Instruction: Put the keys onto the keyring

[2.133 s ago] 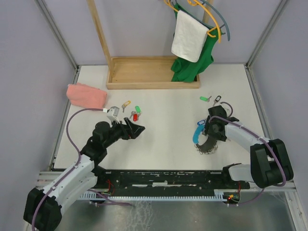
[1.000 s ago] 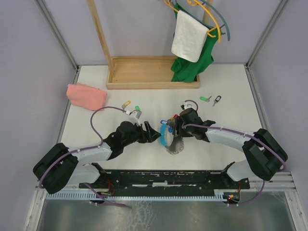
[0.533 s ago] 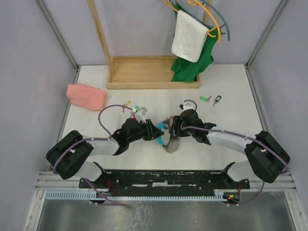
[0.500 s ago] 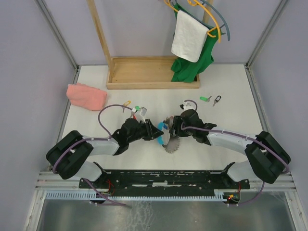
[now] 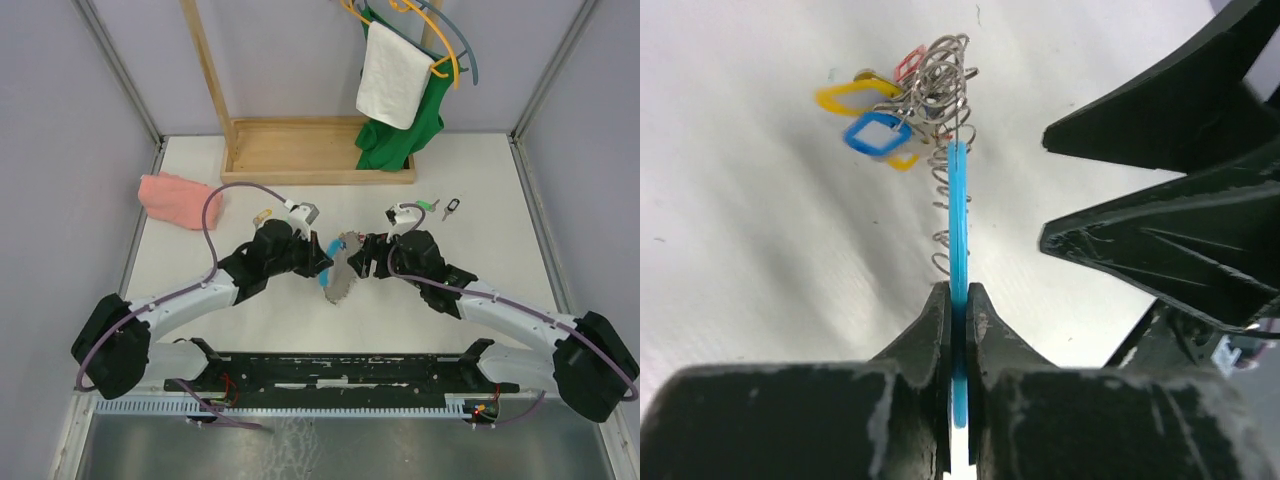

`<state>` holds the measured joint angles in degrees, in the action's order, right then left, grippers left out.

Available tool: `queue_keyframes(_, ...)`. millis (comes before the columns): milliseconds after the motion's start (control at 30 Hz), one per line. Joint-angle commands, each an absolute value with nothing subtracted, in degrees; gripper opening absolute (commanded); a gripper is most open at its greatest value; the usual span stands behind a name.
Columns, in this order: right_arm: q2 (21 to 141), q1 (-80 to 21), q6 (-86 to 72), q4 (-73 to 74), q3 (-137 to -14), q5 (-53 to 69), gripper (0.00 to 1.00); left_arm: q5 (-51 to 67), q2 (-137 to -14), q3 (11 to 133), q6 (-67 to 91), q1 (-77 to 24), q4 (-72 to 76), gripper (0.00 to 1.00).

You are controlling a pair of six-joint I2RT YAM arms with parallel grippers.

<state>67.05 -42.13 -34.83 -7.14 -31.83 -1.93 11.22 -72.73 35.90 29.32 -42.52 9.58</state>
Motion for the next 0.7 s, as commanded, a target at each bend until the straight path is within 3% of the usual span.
queue_keyframes(0,60.54,-42.41,-27.47,-12.14,-30.76,-1.25,0.79,8.4,-67.06,46.05,14.04,-42.58,-7.18,0.03)
queue_keyframes(333,52.18,-42.4,-15.45,-17.91,-27.1,1.98,0.86,9.8,-59.26,60.8,-2.73,-42.7,-27.34,0.03)
queue_keyframes(533,50.19,-42.37,-3.13,-27.57,-22.79,9.55,0.9,7.7,-62.06,72.02,-10.68,-42.67,-38.97,0.03)
queue_keyframes(667,52.52,-42.52,2.81,-27.41,-23.86,15.58,0.86,9.42,-64.67,78.04,-15.48,-42.71,-45.75,0.03)
